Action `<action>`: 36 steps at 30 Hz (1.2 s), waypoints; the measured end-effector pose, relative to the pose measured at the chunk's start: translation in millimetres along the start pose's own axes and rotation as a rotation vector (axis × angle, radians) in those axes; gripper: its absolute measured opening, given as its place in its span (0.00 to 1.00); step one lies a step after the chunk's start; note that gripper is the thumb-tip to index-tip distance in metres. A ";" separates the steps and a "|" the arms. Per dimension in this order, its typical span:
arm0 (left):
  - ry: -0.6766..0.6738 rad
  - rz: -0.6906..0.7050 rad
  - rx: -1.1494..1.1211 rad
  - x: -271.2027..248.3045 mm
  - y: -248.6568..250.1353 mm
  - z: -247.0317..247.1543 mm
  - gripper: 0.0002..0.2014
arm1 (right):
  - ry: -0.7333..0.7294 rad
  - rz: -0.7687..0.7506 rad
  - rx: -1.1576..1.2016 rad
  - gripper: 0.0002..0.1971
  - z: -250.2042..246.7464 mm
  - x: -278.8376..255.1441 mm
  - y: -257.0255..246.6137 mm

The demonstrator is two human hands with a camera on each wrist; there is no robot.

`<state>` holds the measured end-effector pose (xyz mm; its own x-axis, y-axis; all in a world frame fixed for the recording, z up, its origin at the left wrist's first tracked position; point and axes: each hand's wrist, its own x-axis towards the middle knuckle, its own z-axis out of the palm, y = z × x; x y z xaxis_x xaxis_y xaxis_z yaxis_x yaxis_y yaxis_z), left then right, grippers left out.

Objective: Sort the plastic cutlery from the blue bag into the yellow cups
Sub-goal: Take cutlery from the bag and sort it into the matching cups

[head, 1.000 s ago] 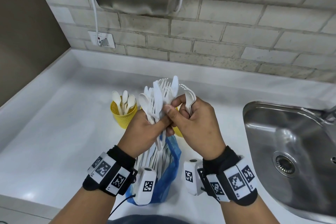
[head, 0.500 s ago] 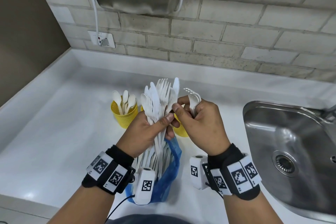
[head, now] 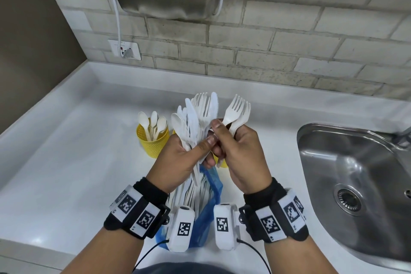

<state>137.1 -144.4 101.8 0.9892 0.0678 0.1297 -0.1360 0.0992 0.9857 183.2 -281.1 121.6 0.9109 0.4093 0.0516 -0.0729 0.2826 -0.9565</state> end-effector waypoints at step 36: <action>0.041 -0.007 0.189 -4.1 0.4 -3.6 0.15 | 0.101 -0.217 -0.074 0.12 -13.7 -1.4 -35.7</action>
<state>132.8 -141.0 101.3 0.9867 0.1080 0.1217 -0.1124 -0.0881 0.9897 190.1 -303.7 151.7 0.9384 0.2559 0.2321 0.1550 0.2888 -0.9448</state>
